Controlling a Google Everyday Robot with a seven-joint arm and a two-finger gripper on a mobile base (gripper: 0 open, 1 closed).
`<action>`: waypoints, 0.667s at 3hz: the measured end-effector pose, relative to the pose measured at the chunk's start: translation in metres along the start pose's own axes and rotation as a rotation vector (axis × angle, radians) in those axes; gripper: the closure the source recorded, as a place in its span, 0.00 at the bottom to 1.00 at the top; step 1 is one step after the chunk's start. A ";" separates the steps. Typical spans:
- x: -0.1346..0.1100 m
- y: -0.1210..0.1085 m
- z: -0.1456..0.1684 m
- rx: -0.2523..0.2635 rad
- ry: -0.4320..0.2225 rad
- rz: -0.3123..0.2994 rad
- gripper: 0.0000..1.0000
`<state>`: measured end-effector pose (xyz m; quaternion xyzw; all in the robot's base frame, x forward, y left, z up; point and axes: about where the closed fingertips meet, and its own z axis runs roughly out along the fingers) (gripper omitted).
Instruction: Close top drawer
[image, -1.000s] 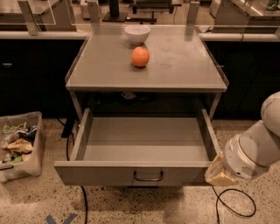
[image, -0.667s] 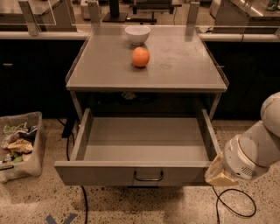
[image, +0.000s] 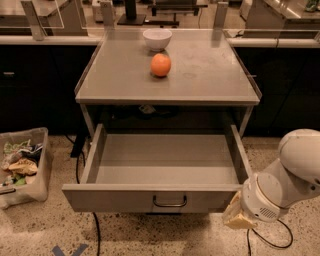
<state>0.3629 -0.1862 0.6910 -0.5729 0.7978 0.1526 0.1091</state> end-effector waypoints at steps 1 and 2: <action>0.000 0.000 0.000 0.000 0.000 0.000 1.00; -0.017 -0.012 0.014 -0.001 -0.042 0.000 1.00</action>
Offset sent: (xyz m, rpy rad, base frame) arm 0.0420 0.0395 -0.0221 0.1019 -0.0289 -0.0156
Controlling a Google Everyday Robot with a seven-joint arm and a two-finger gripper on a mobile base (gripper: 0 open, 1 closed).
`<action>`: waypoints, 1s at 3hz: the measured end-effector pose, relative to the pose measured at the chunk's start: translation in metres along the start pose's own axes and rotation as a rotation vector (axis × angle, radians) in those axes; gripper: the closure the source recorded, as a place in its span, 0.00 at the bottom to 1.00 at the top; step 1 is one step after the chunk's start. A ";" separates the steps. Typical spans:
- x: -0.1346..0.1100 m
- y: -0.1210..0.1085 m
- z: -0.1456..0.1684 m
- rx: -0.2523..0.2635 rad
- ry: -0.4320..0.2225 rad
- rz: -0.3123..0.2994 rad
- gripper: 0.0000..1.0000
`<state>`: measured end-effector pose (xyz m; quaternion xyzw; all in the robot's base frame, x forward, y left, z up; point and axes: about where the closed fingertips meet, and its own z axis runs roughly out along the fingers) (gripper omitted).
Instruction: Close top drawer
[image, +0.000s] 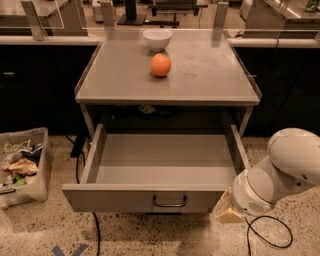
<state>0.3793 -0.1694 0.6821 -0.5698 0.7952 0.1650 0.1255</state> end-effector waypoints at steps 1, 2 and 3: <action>-0.030 -0.012 0.025 -0.011 -0.042 -0.019 1.00; -0.030 -0.012 0.025 -0.011 -0.042 -0.019 1.00; -0.057 -0.038 0.042 0.002 -0.111 0.010 1.00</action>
Offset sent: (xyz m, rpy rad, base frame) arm 0.0176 0.0274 -0.0106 0.0363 -0.0082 0.0139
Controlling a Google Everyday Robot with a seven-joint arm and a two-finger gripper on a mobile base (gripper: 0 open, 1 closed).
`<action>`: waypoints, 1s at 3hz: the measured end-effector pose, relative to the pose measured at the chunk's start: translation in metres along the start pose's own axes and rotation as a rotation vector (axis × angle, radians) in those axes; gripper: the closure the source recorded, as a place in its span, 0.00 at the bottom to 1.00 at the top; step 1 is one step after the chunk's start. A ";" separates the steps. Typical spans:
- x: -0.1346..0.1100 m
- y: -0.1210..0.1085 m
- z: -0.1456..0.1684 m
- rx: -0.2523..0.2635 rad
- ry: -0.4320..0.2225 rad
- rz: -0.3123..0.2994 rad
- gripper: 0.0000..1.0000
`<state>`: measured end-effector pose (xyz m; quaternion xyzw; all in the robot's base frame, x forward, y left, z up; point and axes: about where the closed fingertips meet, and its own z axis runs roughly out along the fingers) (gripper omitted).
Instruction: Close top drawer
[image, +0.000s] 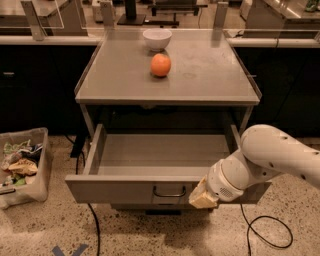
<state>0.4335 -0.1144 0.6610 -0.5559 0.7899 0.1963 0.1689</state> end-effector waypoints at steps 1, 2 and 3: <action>0.000 0.000 0.000 0.000 0.000 0.000 1.00; -0.011 -0.012 0.004 0.010 0.000 -0.011 1.00; -0.021 -0.023 0.006 0.025 0.001 -0.029 1.00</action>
Offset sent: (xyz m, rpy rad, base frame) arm 0.0335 0.0148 0.0015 -0.0077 -0.0318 0.0079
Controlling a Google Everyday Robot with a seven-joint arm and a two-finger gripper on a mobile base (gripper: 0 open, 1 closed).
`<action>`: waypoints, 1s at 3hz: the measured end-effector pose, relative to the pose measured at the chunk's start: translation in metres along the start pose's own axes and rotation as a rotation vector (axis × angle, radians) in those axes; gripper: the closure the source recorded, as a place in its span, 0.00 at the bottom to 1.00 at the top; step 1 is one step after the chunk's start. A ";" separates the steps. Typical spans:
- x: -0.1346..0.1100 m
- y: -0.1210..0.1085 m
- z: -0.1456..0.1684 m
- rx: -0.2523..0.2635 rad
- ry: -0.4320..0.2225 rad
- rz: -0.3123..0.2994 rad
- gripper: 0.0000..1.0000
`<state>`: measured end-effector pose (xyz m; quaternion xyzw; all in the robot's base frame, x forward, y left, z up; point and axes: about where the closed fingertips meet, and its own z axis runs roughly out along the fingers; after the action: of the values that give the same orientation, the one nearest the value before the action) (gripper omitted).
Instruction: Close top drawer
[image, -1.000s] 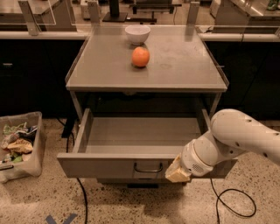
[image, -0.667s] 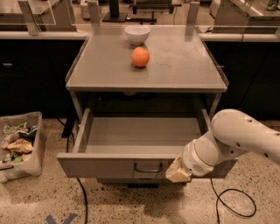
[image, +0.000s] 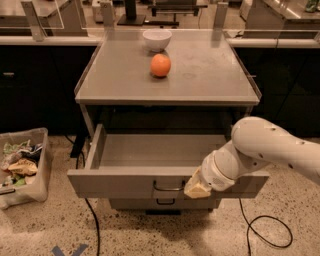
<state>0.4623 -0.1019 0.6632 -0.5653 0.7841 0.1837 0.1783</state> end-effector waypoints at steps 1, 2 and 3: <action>-0.018 -0.016 0.000 0.024 -0.008 -0.030 1.00; -0.018 -0.016 0.000 0.024 -0.008 -0.029 1.00; -0.022 -0.042 -0.009 0.054 -0.164 0.068 1.00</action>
Offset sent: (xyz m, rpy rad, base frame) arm 0.1021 0.0149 0.0401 0.2636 -0.1255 -0.1381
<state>0.5087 -0.1002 0.6782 -0.5165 0.7901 0.2142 0.2510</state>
